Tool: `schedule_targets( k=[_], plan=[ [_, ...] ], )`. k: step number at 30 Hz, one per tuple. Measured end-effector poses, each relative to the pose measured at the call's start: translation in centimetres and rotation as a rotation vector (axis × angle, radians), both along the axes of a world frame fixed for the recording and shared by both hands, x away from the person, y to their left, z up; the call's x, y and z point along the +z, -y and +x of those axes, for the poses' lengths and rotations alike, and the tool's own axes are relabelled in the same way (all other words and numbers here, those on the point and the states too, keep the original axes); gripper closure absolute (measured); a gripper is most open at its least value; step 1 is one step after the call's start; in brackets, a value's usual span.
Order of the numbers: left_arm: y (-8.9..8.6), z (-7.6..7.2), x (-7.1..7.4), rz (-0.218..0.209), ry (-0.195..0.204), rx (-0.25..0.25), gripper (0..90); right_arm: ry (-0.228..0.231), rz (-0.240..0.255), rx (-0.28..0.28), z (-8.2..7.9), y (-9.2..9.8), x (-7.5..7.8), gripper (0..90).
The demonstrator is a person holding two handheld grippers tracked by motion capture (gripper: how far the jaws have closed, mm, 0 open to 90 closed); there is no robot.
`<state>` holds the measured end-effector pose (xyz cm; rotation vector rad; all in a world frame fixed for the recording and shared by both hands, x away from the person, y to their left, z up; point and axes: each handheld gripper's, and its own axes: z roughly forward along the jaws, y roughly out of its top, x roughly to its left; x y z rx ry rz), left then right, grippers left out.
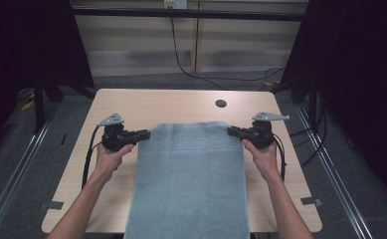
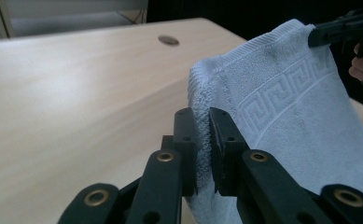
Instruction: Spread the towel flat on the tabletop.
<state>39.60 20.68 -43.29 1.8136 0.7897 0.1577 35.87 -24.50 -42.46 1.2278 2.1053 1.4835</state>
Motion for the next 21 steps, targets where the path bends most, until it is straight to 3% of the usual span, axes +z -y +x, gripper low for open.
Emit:
schedule_targets(
  k=[2,3,4,6,7,9,10,13,14,15,18,21],
  plan=[
    [-0.1,0.4,0.7,-0.005,0.007,0.010,82.3,0.009,0.002,-0.003,0.3,0.0,0.6,85.6],
    [-0.2,1.0,1.7,-0.010,0.018,0.023,82.3,0.029,0.008,-0.010,1.1,0.0,1.9,85.6],
    [-0.2,1.0,1.7,-0.010,0.018,0.023,82.4,0.029,0.008,-0.010,1.1,0.0,1.9,85.6],
    [0.0,2.1,3.3,0.003,0.041,0.037,82.4,0.053,0.002,-0.021,2.0,-0.1,3.4,85.7],
    [0.0,2.1,3.3,0.003,0.041,0.037,82.4,0.053,0.002,-0.021,2.0,-0.1,3.4,85.7],
    [-0.1,2.6,4.5,-0.030,0.050,0.041,82.4,0.077,0.004,-0.033,3.1,-0.2,5.3,85.8],
    [0.0,2.8,5.1,-0.024,0.066,0.045,82.4,0.077,0.004,-0.033,3.1,-0.2,5.3,85.8],
    [0.1,2.9,8.0,-0.061,0.111,0.063,82.4,0.112,0.002,-0.060,4.2,-0.3,7.7,86.0],
    [0.3,2.7,8.8,-0.072,0.125,0.057,82.5,0.128,0.009,-0.061,4.2,-0.4,8.3,86.0],
    [0.6,2.1,9.8,-0.053,0.165,0.032,82.6,0.149,0.022,-0.054,4.1,-0.6,9.0,86.1],
    [0.6,1.5,10.2,-0.054,0.174,0.026,82.6,0.182,0.034,-0.041,3.5,-1.0,10.1,86.1],
    [0.2,0.8,9.5,-0.021,0.169,0.016,82.5,0.175,0.019,-0.019,2.5,-1.3,9.7,86.1]
  ],
)
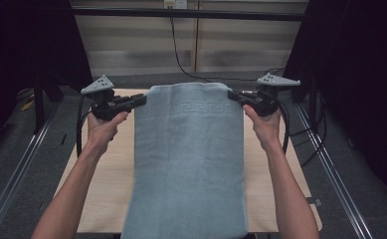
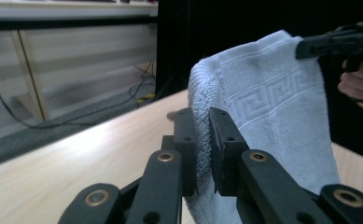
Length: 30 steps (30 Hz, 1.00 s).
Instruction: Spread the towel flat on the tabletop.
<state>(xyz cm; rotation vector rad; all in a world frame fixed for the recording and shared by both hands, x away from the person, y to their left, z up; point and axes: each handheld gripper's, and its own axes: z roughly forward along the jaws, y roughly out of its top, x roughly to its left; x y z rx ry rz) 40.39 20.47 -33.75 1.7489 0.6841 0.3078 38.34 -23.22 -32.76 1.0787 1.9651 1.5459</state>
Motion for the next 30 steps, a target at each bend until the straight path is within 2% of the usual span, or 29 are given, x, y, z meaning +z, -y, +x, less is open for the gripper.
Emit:
schedule_targets(
  k=[2,3,4,5,10,11,12,14,18,24,26,27,29,30],
  plan=[
    [-0.4,-0.8,-0.7,0.036,-0.001,0.003,82.4,-0.011,-0.011,0.014,-1.0,0.0,-0.7,86.1],
    [-0.6,-1.1,-1.0,0.035,-0.008,-0.002,82.5,-0.014,-0.019,0.022,-1.5,0.1,-1.0,86.1],
    [-0.7,-1.5,-1.3,0.056,-0.012,-0.004,82.5,-0.020,-0.017,0.030,-2.1,0.1,-1.3,86.1],
    [-0.9,-1.9,-1.6,0.057,-0.011,-0.008,82.5,-0.021,-0.015,0.041,-2.6,0.2,-1.4,86.1],
    [-1.4,-4.6,-2.6,0.026,-0.013,-0.056,82.5,-0.024,-0.005,0.071,-5.3,0.8,-2.1,86.1],
    [-1.6,-5.2,-2.9,0.004,-0.016,-0.054,82.5,-0.024,-0.005,0.077,-5.8,0.9,-2.2,86.2],
    [-1.7,-5.7,-3.3,-0.014,-0.038,-0.067,82.5,-0.022,-0.008,0.084,-6.4,0.9,-2.4,86.2],
    [-1.8,-6.7,-3.8,0.015,-0.032,-0.069,82.5,-0.024,-0.017,0.097,-7.6,0.8,-2.8,86.2],
    [-2.5,-8.2,-4.5,0.000,-0.051,-0.072,82.6,-0.029,-0.036,0.116,-9.9,0.7,-3.2,86.2],
    [-3.2,-11.3,-5.4,0.014,-0.055,-0.118,82.6,-0.036,-0.039,0.160,-13.3,0.4,-3.6,86.2],
    [-3.3,-12.4,-6.2,0.014,-0.081,-0.137,82.6,-0.046,-0.050,0.171,-14.4,0.2,-4.0,86.2],
    [-3.3,-12.9,-6.7,0.027,-0.085,-0.140,82.6,-0.051,-0.057,0.176,-15.0,0.1,-4.2,86.2],
    [-3.3,-13.7,-8.0,0.031,-0.130,-0.157,82.6,-0.078,-0.058,0.191,-16.0,-0.1,-5.1,86.2],
    [-3.2,-14.0,-8.7,0.061,-0.141,-0.162,82.6,-0.095,-0.063,0.200,-16.4,-0.3,-5.7,86.2]
  ],
)
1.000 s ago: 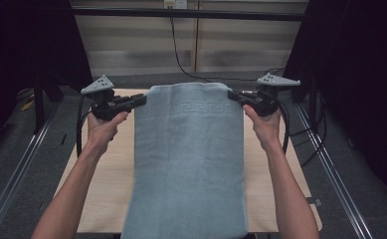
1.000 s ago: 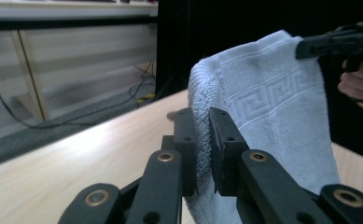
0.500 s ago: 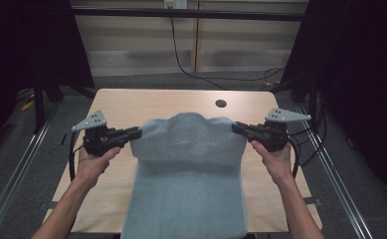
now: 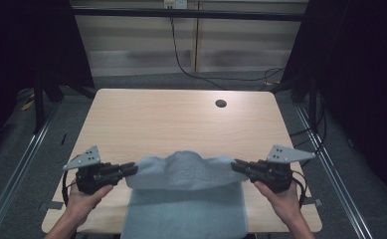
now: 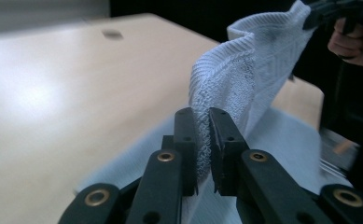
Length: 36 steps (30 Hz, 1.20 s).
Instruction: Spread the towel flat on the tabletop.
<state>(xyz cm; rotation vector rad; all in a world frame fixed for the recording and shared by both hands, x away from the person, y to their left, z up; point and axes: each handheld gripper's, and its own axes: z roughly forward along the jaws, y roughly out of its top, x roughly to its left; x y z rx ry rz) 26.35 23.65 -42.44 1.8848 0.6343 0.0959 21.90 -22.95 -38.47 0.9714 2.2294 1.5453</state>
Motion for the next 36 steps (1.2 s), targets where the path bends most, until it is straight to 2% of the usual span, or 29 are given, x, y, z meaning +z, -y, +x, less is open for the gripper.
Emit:
schedule_targets(
  k=[1,3,8,10,13,15,17,19,21,24,27,28,32,34,36],
  plan=[
    [0.1,-0.3,-0.7,0.021,-0.011,-0.003,82.6,-0.023,-0.018,0.004,-0.4,-0.2,-0.7,86.2],
    [0.1,-0.7,-2.0,0.036,-0.055,-0.015,82.6,-0.072,-0.036,0.013,-1.3,-0.5,-2.6,86.2],
    [0.4,-2.0,-4.7,0.110,-0.118,-0.058,82.5,-0.202,-0.094,0.024,-3.0,-1.0,-7.2,86.2],
    [0.5,-2.6,-5.6,0.116,-0.156,-0.072,82.5,-0.237,-0.098,0.027,-3.5,-1.0,-8.1,86.2],
    [0.6,-2.8,-6.8,0.165,-0.184,-0.075,82.5,-0.271,-0.126,0.024,-4.4,-1.2,-9.2,86.1],
    [0.8,-2.6,-7.5,0.194,-0.206,-0.073,82.4,-0.285,-0.163,0.021,-4.5,-1.4,-9.9,86.1],
    [1.0,-2.5,-7.6,0.207,-0.197,-0.069,82.2,-0.295,-0.165,0.007,-4.3,-1.4,-10.3,86.0],
    [1.2,-2.2,-7.7,0.208,-0.186,-0.053,82.0,-0.296,-0.188,0.000,-3.9,-1.6,-10.6,86.1],
    [1.4,-1.5,-7.9,0.206,-0.170,-0.026,82.0,-0.305,-0.183,-0.012,-3.3,-1.6,-10.8,86.3],
    [1.7,0.1,-8.1,0.198,-0.162,0.008,82.0,-0.282,-0.210,-0.027,-1.9,-1.8,-10.8,86.3],
    [2.0,2.0,-8.1,0.211,-0.145,0.041,82.0,-0.282,-0.200,-0.050,0.0,-1.7,-11.0,86.3],
    [2.1,2.5,-8.2,0.203,-0.143,0.052,82.0,-0.279,-0.202,-0.057,0.6,-1.7,-11.0,86.3],
    [2.4,4.6,-8.3,0.208,-0.123,0.080,82.1,-0.255,-0.205,-0.080,3.2,-1.7,-11.2,86.3],
    [2.5,5.7,-8.3,0.203,-0.140,0.089,82.1,-0.235,-0.228,-0.092,4.6,-1.7,-11.2,86.4],
    [2.6,6.7,-8.3,0.202,-0.141,0.109,82.1,-0.241,-0.231,-0.113,6.2,-1.8,-11.2,86.4]
  ],
)
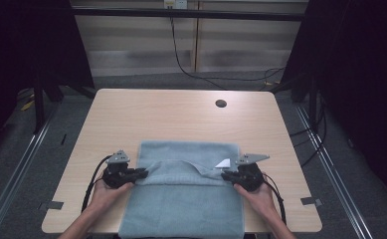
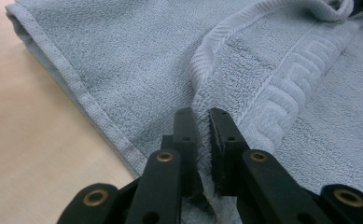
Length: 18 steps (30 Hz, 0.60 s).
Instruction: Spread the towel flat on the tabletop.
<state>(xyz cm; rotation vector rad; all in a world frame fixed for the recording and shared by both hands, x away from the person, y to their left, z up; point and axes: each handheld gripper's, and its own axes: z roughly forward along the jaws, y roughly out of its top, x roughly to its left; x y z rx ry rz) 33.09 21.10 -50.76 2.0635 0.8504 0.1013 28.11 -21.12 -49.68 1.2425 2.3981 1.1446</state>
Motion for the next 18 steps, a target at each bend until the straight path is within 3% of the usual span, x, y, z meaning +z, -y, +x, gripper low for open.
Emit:
schedule_targets(
  k=[2,6,8,9,18],
  plan=[
    [0.0,1.1,-0.1,-0.001,0.006,0.015,82.1,-0.002,-0.003,-0.023,1.5,-0.1,0.0,86.4],
    [-0.2,3.2,-0.2,0.013,0.031,0.030,82.2,0.040,-0.014,-0.049,4.2,-0.6,-0.4,86.5],
    [-0.2,4.0,-0.2,0.008,0.034,0.043,82.3,0.023,0.010,-0.061,5.5,-0.6,-0.5,86.5],
    [-0.2,4.4,-0.2,0.002,0.019,0.047,82.3,0.028,0.000,-0.065,6.0,-0.7,-0.4,86.6],
    [0.2,8.4,-0.2,0.027,0.027,0.104,82.4,0.010,-0.013,-0.112,10.7,-1.3,-0.4,86.6]
  ],
)
